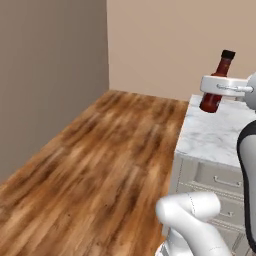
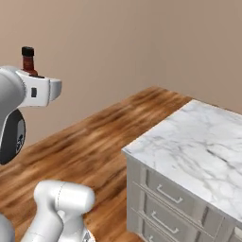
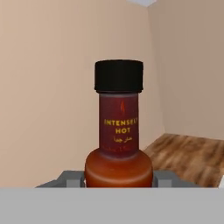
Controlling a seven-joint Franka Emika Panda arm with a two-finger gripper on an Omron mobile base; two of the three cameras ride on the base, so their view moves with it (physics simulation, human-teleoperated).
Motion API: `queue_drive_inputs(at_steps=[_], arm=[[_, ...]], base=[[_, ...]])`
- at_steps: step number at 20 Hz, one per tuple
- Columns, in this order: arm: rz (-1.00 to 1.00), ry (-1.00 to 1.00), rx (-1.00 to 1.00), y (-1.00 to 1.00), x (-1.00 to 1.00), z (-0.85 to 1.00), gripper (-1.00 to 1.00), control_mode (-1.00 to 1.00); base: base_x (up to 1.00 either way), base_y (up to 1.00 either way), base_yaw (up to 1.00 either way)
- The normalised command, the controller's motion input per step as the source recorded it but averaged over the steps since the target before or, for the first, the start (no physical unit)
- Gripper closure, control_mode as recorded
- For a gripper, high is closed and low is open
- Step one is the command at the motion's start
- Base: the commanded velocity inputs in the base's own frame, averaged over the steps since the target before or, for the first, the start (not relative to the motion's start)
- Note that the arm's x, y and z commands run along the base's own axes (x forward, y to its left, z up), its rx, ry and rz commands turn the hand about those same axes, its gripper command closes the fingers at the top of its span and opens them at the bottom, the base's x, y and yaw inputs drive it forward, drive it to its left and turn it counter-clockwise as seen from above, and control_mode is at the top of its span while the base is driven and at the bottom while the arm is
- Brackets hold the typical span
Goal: Move the hot dog bun to the plate on the dining table and place the condiment next to that plate. Then navigate to the fridge and take the sausage and place it on the plate as well.
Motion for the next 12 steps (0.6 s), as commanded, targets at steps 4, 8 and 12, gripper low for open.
queue_drive_inputs(at_steps=[4, 8, 12], arm=[[0.0, 0.0, 0.0, 0.0, 0.0, 0.0, 1.0, 1.0], [0.0, 0.0, 0.0, 0.0, 0.0, 0.0, 1.0, 1.0], [0.0, 0.0, 0.0, 0.0, 0.0, 0.0, 1.0, 1.0]], base=[[0.8, 0.44, -0.36], [0.75, 0.43, -0.35], [0.66, 0.38, -0.34]])
